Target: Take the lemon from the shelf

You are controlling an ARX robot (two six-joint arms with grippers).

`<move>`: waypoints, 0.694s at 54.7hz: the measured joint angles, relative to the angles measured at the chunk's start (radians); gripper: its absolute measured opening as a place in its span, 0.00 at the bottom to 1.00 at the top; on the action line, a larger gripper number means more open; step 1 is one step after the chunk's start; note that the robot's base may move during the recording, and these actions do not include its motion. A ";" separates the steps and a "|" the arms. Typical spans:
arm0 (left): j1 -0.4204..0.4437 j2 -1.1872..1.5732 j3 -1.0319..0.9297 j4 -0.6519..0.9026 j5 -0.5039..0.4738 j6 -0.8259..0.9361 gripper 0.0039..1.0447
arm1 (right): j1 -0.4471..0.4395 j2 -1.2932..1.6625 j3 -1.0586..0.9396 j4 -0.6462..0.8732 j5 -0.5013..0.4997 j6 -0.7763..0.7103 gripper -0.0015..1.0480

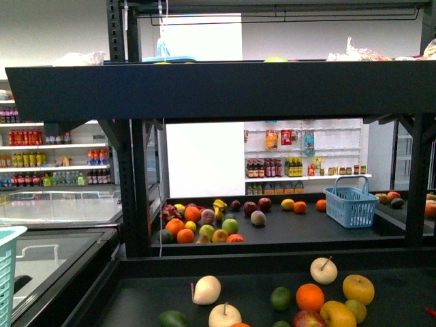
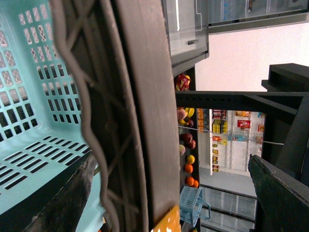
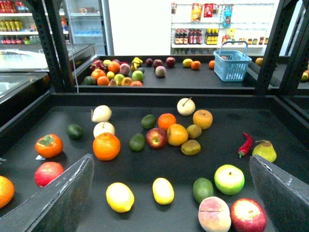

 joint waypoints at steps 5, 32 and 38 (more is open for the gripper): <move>-0.004 0.018 0.008 0.002 -0.006 -0.001 0.93 | 0.000 0.000 0.000 0.000 0.000 0.000 0.93; -0.018 -0.004 -0.017 -0.027 -0.028 0.036 0.14 | 0.000 0.000 0.000 0.000 0.000 0.000 0.93; -0.043 -0.059 -0.063 -0.036 -0.050 0.076 0.14 | 0.000 0.000 0.000 0.000 0.000 0.000 0.93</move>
